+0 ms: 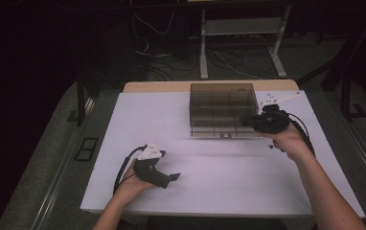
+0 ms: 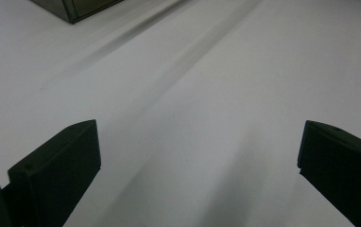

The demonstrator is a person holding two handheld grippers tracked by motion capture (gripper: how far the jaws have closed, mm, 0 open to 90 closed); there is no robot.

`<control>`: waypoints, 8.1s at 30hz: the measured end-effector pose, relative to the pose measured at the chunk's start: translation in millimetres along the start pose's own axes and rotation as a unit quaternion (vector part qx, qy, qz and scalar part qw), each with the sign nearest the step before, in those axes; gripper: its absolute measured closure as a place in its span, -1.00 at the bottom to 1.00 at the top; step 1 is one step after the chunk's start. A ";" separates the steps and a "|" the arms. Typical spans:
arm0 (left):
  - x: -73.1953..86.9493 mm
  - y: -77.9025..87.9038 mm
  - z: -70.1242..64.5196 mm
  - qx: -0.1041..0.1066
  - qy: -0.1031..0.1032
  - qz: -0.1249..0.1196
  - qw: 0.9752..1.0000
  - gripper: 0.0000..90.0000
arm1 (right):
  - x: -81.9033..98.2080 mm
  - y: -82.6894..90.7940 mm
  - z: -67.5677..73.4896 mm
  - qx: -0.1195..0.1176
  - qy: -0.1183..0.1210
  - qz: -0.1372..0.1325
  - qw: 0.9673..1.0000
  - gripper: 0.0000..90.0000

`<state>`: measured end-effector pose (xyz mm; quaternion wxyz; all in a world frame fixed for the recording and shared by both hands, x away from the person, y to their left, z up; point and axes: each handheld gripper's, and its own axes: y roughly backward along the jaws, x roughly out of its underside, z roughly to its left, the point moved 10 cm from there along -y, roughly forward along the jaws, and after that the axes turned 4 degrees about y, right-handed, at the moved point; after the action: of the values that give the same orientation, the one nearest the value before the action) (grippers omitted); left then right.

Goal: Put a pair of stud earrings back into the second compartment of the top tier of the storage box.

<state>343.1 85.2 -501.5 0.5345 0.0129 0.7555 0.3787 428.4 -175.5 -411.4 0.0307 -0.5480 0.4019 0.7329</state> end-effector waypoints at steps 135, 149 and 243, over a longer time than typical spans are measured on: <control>0.5 -0.8 0.0 0.000 0.000 0.001 1.000 -1.00 | 112.8 38.7 -49.7 0.042 -0.031 0.068 0.996 0.10; 0.9 -1.2 0.2 0.001 0.002 0.002 1.000 -1.00 | 127.4 33.0 -59.5 0.048 -0.028 0.082 0.995 0.33; 1.5 -1.9 0.3 0.001 0.002 0.005 1.000 -1.00 | 83.9 59.7 -46.5 0.031 -0.013 0.055 0.998 0.75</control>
<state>343.5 84.6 -503.9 0.5314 0.0167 0.7567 0.3804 402.3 -278.0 -451.2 0.0125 -0.5137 0.4539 0.7279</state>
